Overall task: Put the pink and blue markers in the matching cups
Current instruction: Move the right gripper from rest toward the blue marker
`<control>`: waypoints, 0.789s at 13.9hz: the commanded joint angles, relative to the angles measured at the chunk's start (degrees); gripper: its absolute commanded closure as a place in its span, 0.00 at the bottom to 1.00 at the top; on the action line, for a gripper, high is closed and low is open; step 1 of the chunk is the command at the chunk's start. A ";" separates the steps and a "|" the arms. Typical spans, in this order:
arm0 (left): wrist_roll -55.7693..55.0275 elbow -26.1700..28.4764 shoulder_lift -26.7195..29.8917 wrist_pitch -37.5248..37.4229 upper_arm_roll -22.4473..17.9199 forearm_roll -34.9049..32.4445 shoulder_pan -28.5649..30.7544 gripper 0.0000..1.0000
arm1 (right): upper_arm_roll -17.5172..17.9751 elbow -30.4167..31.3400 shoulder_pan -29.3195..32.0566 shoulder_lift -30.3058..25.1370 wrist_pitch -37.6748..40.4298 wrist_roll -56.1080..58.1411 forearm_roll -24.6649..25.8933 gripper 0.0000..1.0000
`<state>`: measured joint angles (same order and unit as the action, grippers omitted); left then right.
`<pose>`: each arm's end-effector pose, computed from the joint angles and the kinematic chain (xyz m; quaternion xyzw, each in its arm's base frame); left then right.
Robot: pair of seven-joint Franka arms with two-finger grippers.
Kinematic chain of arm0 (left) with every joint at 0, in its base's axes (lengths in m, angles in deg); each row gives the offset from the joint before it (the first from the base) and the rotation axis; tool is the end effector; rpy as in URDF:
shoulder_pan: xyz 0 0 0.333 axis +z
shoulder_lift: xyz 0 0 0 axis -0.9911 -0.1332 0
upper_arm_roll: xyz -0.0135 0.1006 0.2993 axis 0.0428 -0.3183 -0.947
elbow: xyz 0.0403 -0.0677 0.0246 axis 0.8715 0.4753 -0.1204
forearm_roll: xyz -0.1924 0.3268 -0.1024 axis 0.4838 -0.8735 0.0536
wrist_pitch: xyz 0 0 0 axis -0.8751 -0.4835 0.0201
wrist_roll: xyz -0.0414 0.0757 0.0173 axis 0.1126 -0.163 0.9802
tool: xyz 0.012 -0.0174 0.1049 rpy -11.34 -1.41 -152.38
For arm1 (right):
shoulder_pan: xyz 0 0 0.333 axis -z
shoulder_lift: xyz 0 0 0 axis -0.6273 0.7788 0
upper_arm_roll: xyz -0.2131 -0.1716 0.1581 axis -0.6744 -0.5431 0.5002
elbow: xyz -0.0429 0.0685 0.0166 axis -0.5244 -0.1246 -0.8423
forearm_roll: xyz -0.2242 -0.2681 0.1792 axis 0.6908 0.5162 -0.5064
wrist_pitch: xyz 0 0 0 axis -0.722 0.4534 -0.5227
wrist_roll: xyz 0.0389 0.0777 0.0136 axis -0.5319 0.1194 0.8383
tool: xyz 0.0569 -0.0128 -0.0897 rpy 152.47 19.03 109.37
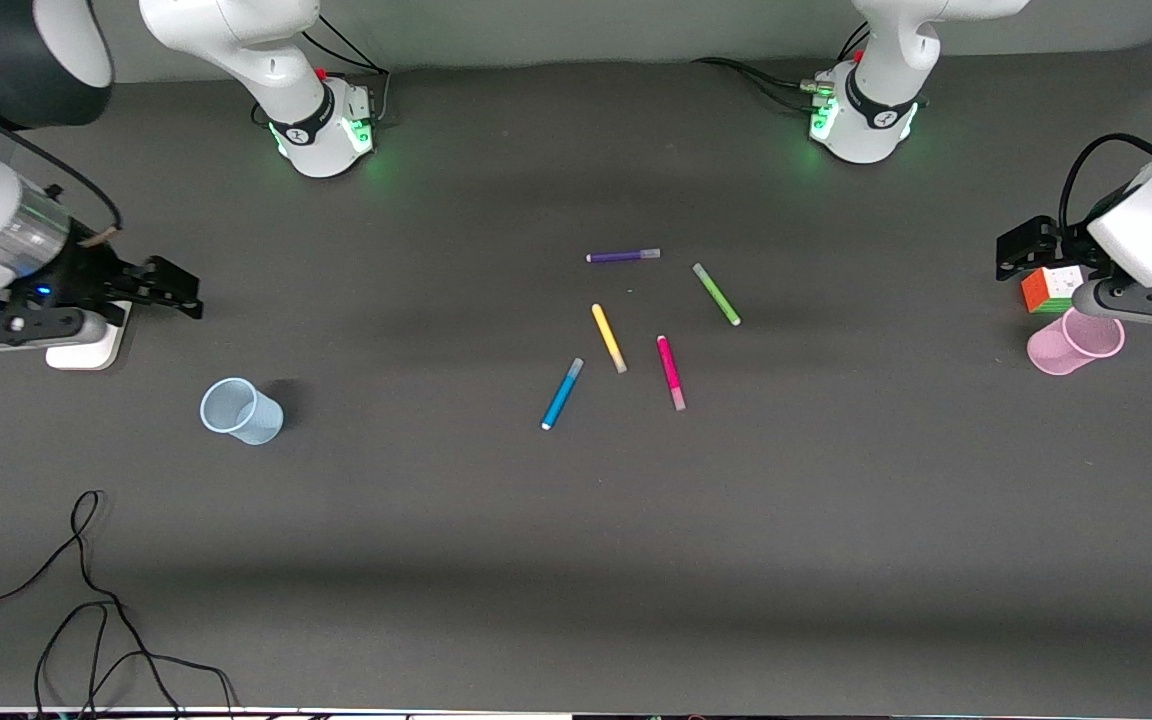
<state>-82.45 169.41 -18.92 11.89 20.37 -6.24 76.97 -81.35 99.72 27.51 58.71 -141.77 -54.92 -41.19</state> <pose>0.5466 -0.0347 0.5884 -0.9946 0.0867 0.0568 0.0029 0.5492 0.0645 0.5539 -0.9990 -0.0415 0.0146 0.0073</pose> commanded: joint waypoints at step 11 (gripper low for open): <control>0.80 -1.57 -0.78 -0.62 -0.29 0.38 -0.17 0.00 | 1.94 -26.40 -15.21 32.80 5.78 -24.06 -12.47 0.00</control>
<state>-82.44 169.37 -19.08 11.89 20.33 -6.23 76.97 -79.38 80.45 11.69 85.26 -138.53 -76.81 -49.54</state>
